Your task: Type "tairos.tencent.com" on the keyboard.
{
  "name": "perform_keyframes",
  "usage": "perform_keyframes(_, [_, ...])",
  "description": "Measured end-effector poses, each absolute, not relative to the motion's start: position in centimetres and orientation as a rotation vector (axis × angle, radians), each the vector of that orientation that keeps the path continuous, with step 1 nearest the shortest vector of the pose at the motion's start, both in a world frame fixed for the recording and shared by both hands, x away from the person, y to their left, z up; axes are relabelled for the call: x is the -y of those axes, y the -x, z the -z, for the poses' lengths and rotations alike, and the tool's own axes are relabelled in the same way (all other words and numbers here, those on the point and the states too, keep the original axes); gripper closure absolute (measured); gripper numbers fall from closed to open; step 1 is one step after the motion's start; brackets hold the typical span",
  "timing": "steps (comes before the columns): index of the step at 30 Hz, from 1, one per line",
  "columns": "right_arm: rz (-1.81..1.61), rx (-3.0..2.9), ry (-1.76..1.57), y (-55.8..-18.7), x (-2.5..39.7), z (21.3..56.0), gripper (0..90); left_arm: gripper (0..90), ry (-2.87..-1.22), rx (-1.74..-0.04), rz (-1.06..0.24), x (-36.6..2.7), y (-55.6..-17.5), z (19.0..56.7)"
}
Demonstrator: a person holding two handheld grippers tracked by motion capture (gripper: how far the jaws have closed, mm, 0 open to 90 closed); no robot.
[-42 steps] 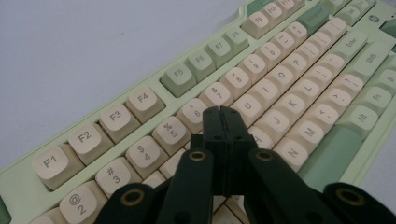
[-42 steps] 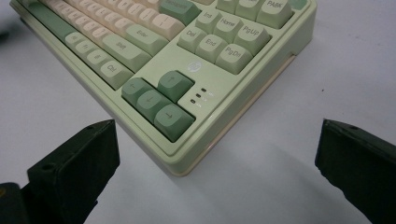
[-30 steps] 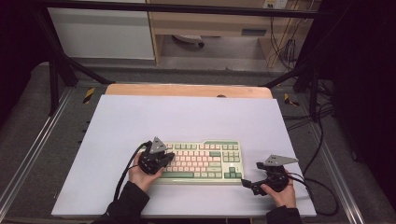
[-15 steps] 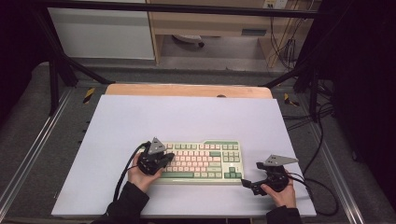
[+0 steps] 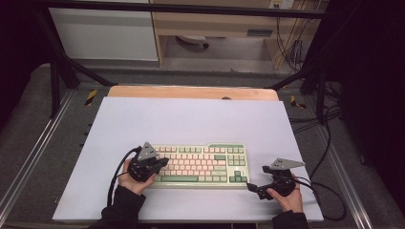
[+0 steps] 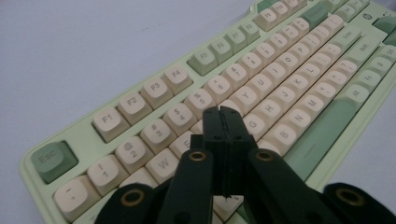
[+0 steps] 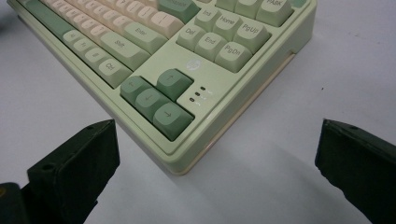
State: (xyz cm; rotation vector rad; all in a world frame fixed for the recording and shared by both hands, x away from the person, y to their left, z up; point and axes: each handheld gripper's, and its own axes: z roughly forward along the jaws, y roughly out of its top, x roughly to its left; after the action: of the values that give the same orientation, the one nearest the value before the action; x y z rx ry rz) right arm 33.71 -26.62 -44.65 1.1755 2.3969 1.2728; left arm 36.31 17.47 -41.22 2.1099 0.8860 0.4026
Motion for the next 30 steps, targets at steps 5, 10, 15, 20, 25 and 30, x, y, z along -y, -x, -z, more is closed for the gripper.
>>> perform_keyframes(5, [-1.266, -2.402, -1.165, -33.7, 26.6, 44.7, 0.4, 90.0, -2.101, -0.902, -0.407, -18.7, -36.1, 41.1])
perform_keyframes(10, [-1.263, -2.402, -1.175, -33.7, 26.6, 44.7, 0.4, 90.0, -2.103, -0.918, -0.411, -19.8, -35.7, 41.5])
perform_keyframes(15, [-1.264, -2.401, -1.174, -33.7, 26.6, 44.7, 0.4, 90.0, -2.101, -0.935, -0.412, -20.7, -35.5, 41.9])
perform_keyframes(20, [-1.261, -2.405, -1.175, -33.7, 26.5, 44.8, 0.4, 90.0, -2.098, -0.948, -0.409, -21.0, -35.7, 42.2])
perform_keyframes(25, [-1.259, -2.406, -1.173, -33.8, 26.5, 44.8, 0.4, 90.0, -2.109, -0.949, -0.411, -20.9, -35.8, 42.6])
perform_keyframes(30, [-1.26, -2.404, -1.17, -33.7, 26.5, 44.8, 0.4, 90.0, -2.106, -0.953, -0.411, -20.9, -35.8, 42.8])
